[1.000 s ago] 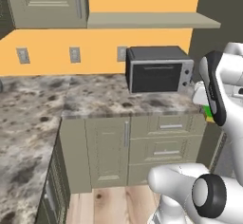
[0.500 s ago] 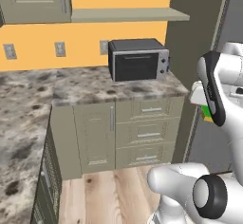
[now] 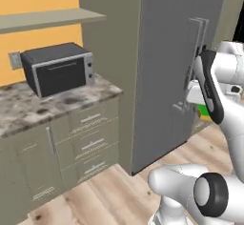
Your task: Place the sponge inside the microwave to prepare for sanitizing.
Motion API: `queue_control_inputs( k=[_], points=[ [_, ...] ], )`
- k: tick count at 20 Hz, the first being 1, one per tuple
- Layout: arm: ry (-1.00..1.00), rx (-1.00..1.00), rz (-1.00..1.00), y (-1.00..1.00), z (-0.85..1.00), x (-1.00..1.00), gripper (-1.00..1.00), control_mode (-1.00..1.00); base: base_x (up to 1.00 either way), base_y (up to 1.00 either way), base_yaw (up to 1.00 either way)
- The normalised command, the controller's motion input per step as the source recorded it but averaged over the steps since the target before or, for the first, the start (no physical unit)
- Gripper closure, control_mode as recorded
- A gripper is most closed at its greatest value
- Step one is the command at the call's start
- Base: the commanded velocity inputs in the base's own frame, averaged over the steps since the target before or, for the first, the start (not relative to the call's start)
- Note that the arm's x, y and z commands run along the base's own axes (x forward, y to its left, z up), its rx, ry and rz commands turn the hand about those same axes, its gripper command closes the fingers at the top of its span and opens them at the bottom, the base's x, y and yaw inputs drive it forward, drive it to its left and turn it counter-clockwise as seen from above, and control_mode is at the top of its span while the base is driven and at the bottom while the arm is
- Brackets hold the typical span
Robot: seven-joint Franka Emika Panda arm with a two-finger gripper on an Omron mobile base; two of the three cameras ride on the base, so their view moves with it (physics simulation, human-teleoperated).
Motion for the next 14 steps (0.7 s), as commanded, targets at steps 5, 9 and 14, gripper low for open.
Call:
queue_control_inputs(
  k=[5,9,14],
  points=[
    [0.00,0.00,0.00,0.00,0.00,0.00,1.00,1.00,-0.16,0.00,-0.79],
    [0.00,0.00,0.00,0.00,0.00,0.00,1.00,1.00,-0.16,0.00,-0.79],
    [0.00,0.00,0.00,0.00,0.00,0.00,1.00,1.00,-0.16,0.00,-0.77]
  ],
)
